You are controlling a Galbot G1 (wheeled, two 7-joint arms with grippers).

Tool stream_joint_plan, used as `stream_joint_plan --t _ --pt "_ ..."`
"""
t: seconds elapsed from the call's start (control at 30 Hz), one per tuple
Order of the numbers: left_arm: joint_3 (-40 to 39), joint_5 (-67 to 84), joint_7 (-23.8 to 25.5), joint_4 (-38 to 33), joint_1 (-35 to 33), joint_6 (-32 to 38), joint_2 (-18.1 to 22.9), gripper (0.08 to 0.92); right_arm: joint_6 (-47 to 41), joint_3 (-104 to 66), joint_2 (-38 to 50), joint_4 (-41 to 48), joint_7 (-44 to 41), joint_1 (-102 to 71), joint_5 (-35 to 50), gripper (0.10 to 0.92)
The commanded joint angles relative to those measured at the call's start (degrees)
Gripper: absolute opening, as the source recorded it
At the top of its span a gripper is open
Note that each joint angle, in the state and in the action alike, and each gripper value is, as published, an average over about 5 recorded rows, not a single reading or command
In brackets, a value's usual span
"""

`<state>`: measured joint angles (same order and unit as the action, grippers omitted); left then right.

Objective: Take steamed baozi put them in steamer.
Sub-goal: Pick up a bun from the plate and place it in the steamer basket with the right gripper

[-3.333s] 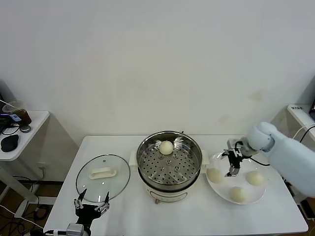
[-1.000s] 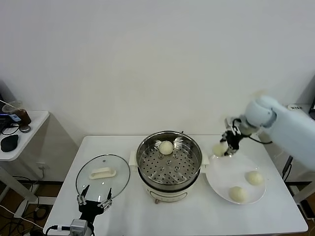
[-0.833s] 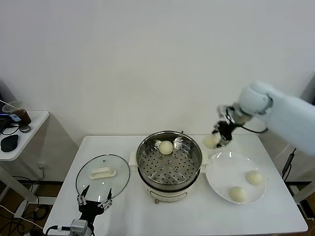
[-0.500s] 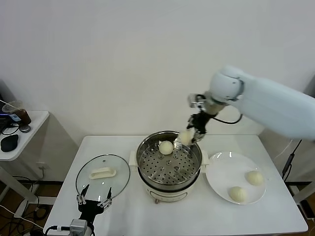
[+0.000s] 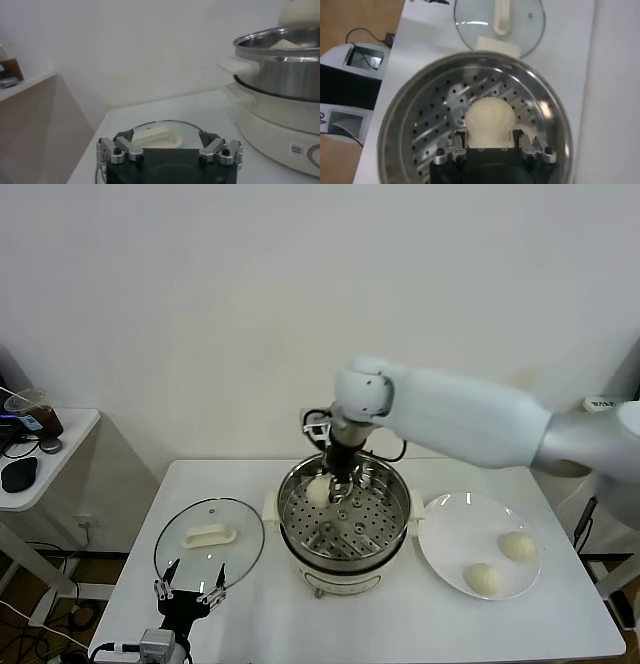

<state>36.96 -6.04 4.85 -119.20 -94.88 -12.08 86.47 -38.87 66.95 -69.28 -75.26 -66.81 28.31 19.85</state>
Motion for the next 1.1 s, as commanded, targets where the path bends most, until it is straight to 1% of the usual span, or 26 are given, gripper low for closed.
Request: stream_joint_plan --t 0.03,0.2,0.6,0.7,0.9,1.0,1.1 --pt "-0.14 0.22 -0.04 0.29 0.12 -0.05 0.04 0.823 -2.76 0.97 -7.22 5.33 2.73 -5.12 -1.55 0.543" --pt "-0.23 0.30 0.03 0.38 0.32 -0.10 0.11 0.823 -2.75 0.06 -7.97 6.86 3.10 -6.29 -2.40 0.543" --pt "-0.54 0.35 0.06 0.55 0.73 -0.18 0.32 0.823 -2.68 -1.15 -7.42 6.78 3.40 -6.66 -3.02 0.552" --pt "-0.58 0.32 0.09 0.43 0.62 -0.21 0.37 0.823 -2.66 -1.48 -6.98 6.40 3.39 -6.58 -2.84 0.607" --pt "-0.46 0.33 0.08 0.08 0.40 -0.23 0.49 0.823 -2.16 -1.84 -3.52 3.19 2.58 -4.60 -2.63 0.773" --pt "-0.47 0.27 0.05 -0.03 0.21 -0.25 0.55 0.823 -0.09 -3.69 0.86 0.88 1.30 -1.80 -2.02 0.815" --pt "-0.49 0.21 0.08 -0.26 -0.08 -0.30 0.63 0.823 3.22 -6.59 7.38 -1.25 -1.07 2.46 -1.17 0.822"
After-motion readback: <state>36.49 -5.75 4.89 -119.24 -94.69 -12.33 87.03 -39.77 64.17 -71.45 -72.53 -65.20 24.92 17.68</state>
